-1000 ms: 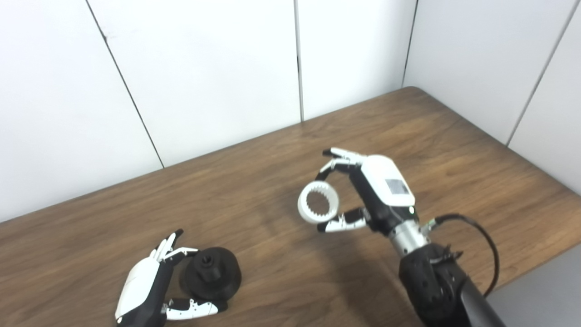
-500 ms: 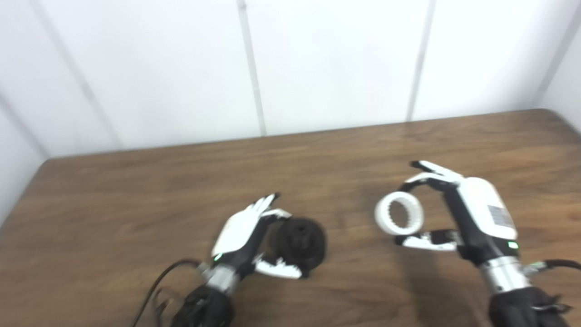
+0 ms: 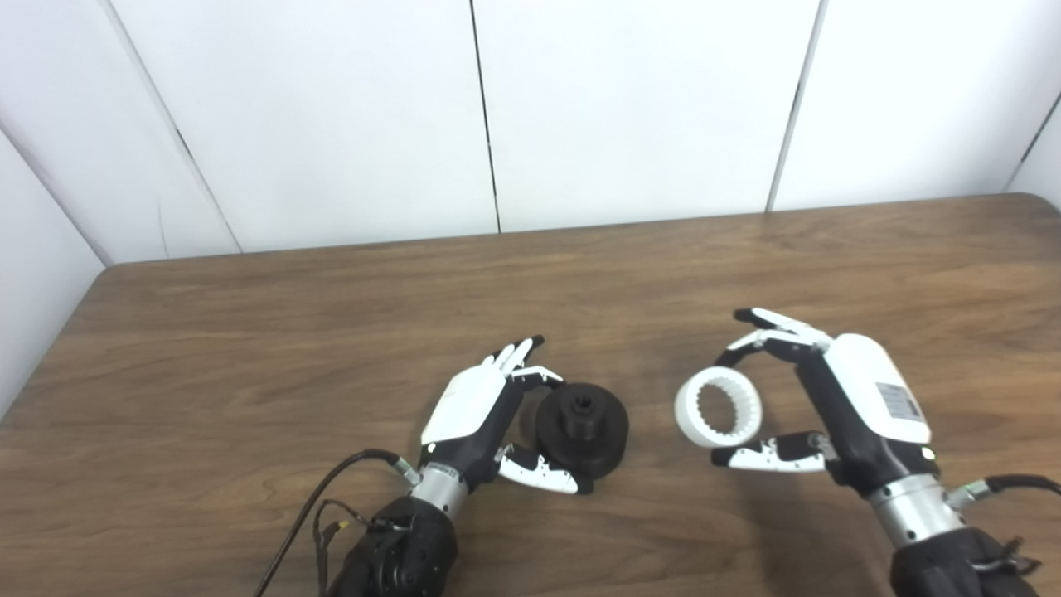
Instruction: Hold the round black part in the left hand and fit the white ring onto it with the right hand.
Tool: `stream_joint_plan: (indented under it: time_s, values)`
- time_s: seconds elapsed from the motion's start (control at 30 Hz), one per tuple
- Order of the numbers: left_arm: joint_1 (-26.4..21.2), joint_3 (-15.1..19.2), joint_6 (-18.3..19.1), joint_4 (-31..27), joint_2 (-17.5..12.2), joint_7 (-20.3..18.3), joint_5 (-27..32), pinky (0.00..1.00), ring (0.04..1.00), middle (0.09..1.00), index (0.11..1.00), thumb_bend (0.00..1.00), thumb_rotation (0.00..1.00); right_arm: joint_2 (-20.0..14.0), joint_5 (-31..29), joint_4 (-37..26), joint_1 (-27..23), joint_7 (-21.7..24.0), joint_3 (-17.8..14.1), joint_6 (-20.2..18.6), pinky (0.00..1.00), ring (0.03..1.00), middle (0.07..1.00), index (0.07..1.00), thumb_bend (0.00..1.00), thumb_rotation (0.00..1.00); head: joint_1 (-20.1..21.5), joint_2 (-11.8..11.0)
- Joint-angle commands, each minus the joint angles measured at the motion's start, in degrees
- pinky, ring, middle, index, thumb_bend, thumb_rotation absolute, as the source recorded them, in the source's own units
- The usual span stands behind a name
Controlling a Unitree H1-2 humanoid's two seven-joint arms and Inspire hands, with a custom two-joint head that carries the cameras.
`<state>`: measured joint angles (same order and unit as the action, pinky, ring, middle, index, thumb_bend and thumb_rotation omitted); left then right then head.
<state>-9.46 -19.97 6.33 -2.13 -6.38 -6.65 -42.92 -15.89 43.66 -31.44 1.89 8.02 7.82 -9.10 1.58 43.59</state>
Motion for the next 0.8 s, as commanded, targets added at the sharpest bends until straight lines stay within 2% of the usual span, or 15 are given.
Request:
stream_joint_plan:
  time_s: [0.0,0.33,0.5,0.77]
  values:
    - [-2.4,0.5,-0.4,-1.9,-0.2,1.1,-0.1,1.00,1.000,1.000,0.613,0.96,0.30,0.8,0.6,-1.1,-2.4,0.2,1.0,2.2,0.84,0.842,0.845,0.494,0.52,0.15,0.0,0.1]
    - [-2.5,0.4,-0.3,-2.0,-0.1,0.7,-0.1,1.00,1.000,1.000,0.613,0.96,0.30,4.0,2.7,0.7,-5.4,2.3,4.8,1.9,0.84,0.842,0.845,0.494,0.52,0.15,0.2,0.4]
    - [-2.2,0.2,-0.4,-2.1,-0.2,0.7,-0.2,1.00,1.000,1.000,0.614,0.96,0.31,5.3,3.9,2.0,-6.8,3.0,5.7,1.7,0.85,0.842,0.846,0.494,0.52,0.15,0.2,0.5]
    - [-2.0,0.1,0.1,-2.7,-0.2,0.2,-0.3,1.00,1.000,1.000,0.615,0.95,0.31,6.4,5.7,4.3,-8.3,2.9,6.7,1.7,0.81,0.831,0.841,0.493,0.52,0.15,0.0,0.7]
